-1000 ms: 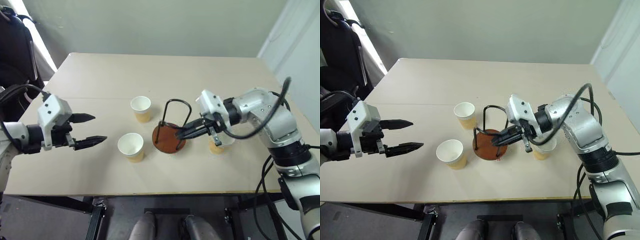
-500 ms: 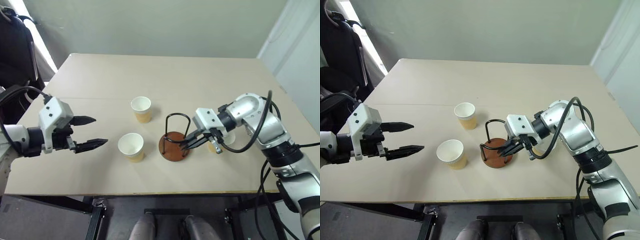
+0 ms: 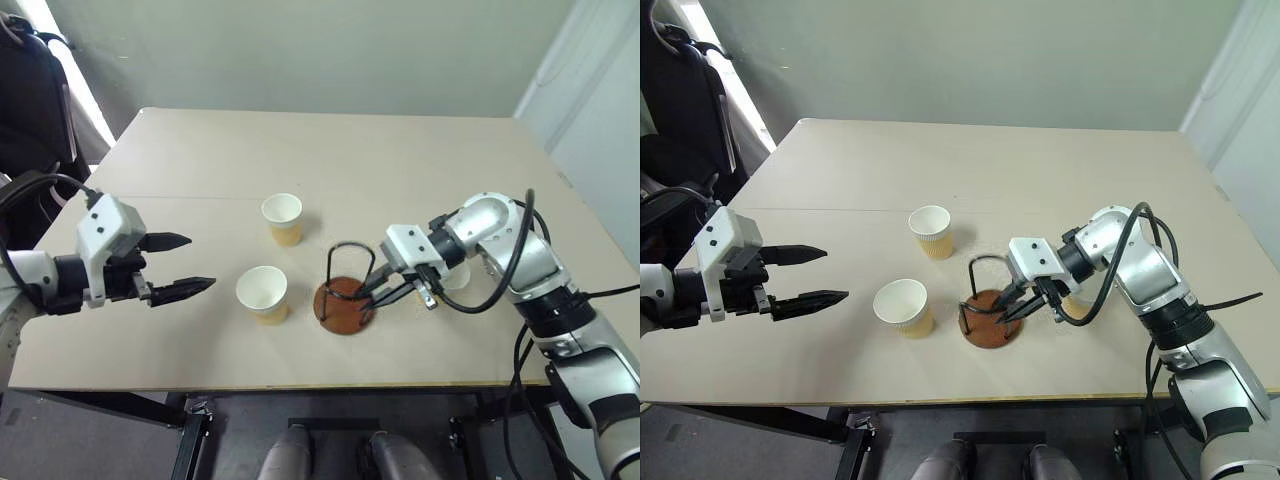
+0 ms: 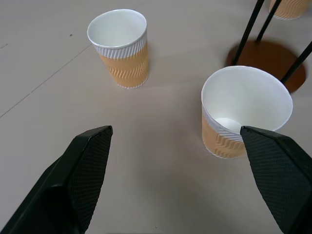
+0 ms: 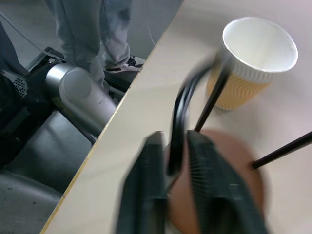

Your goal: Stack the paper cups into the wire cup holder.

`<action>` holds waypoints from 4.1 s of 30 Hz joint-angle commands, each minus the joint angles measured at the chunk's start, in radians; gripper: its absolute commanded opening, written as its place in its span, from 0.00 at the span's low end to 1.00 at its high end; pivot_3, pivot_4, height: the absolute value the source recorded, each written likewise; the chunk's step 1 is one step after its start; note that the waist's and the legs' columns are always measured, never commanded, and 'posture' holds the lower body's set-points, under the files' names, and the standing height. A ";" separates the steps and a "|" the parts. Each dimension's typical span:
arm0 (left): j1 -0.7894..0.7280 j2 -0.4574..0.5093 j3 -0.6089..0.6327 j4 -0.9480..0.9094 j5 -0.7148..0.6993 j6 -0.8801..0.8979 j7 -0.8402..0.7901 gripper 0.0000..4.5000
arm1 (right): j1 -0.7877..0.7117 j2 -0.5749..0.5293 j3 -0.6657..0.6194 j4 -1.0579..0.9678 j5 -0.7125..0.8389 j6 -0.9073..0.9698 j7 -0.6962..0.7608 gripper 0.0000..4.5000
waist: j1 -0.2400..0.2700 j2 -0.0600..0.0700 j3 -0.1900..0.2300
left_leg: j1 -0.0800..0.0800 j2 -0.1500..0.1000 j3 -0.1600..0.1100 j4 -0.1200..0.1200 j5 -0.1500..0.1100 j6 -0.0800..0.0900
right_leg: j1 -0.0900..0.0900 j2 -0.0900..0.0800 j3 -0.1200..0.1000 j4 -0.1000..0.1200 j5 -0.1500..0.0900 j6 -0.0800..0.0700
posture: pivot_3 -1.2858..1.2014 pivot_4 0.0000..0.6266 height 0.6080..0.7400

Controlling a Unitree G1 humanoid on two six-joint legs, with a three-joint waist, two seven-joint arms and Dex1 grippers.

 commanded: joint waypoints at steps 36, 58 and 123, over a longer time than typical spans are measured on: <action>-0.388 0.015 -0.362 -0.008 0.035 -0.074 -0.251 1.00 | 0.244 -0.462 -0.206 -0.252 -0.133 0.115 -0.222 0.99 | -0.003 -0.001 0.000 | 0.002 0.003 0.003 0.000 -0.002 0.001 | 0.004 0.003 0.003 -0.002 -0.002 0.004 | 0.52 0.24 1.00; -0.261 0.060 -0.258 -0.110 0.045 -0.072 -0.189 1.00 | 0.210 -0.387 -0.112 -0.140 -0.239 -0.014 -0.159 0.01 | 0.002 -0.001 0.000 | 0.001 0.003 0.003 0.002 -0.002 0.003 | 0.004 0.003 0.004 -0.002 -0.001 0.005 | 0.52 0.24 1.00; -0.250 0.115 -0.370 -0.191 0.073 -0.142 -0.312 1.00 | -0.007 -0.282 -0.416 -0.182 0.370 0.372 0.017 1.00 | 0.015 -0.001 0.000 | -0.001 0.005 0.003 0.000 -0.002 0.000 | 0.001 0.006 0.004 -0.003 -0.002 -0.002 | 0.52 0.24 1.00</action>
